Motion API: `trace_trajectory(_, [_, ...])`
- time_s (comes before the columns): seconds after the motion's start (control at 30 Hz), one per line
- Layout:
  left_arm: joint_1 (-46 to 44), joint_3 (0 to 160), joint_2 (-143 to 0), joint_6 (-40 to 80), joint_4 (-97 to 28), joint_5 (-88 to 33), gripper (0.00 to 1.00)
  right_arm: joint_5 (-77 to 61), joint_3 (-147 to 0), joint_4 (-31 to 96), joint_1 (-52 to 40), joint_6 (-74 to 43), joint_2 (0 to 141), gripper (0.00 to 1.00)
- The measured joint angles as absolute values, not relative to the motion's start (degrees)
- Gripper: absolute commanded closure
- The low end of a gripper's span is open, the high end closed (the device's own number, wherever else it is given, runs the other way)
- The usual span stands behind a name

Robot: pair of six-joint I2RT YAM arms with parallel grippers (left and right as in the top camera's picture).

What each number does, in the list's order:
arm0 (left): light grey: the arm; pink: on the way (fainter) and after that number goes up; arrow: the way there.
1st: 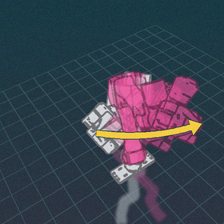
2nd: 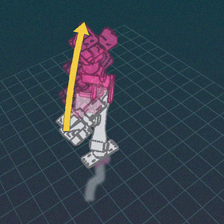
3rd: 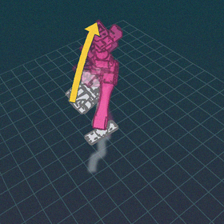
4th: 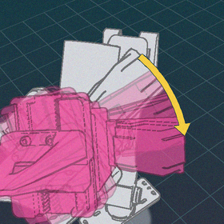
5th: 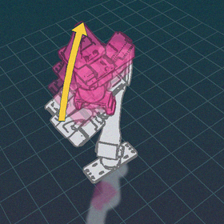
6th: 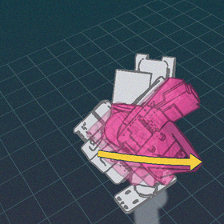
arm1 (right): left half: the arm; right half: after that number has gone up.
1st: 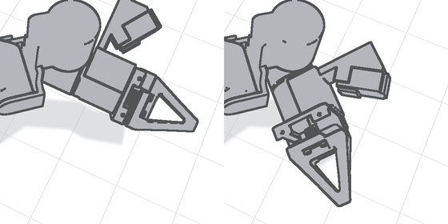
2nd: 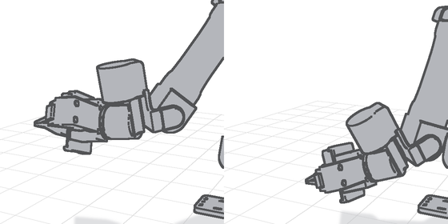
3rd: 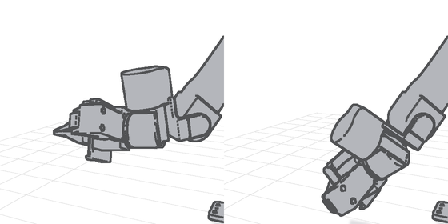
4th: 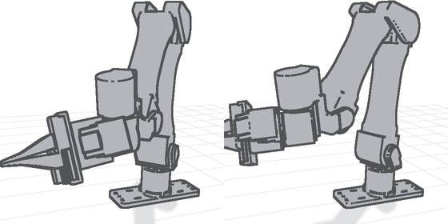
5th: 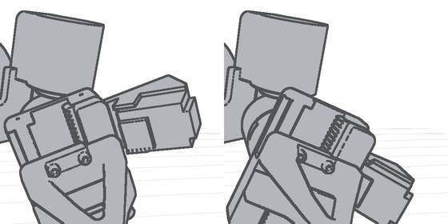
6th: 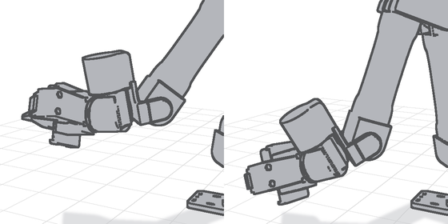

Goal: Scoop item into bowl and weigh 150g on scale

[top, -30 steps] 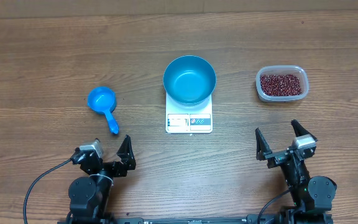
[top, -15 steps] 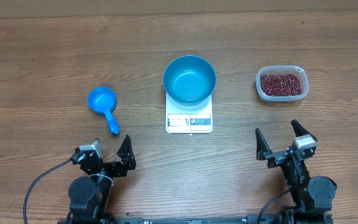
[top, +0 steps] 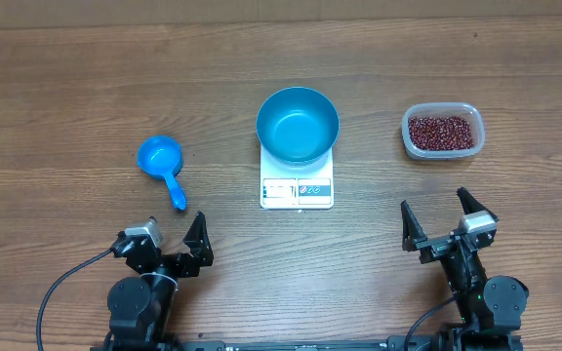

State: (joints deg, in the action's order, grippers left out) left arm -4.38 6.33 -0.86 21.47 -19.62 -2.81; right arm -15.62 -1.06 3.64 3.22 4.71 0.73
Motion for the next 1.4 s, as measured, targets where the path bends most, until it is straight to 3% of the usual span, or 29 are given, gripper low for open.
trace_trajectory(0.6, [-4.4, 6.7, -0.9, 21.5, -20.0, -6.0, 0.00, -15.6, -1.1, 3.6, 3.2, 4.7, 0.7, 0.00])
trace_trajectory(0.83, [-4.4, 16.3, -1.9, 20.8, -25.4, -6.8, 0.00, -15.6, -1.1, 3.6, 3.2, 4.7, 0.7, 0.00])
trace_trajectory(1.4, [-4.4, 68.0, -51.4, 9.7, -55.5, -9.5, 0.00, -15.6, -1.1, 3.6, 3.2, 4.7, 0.7, 0.00])
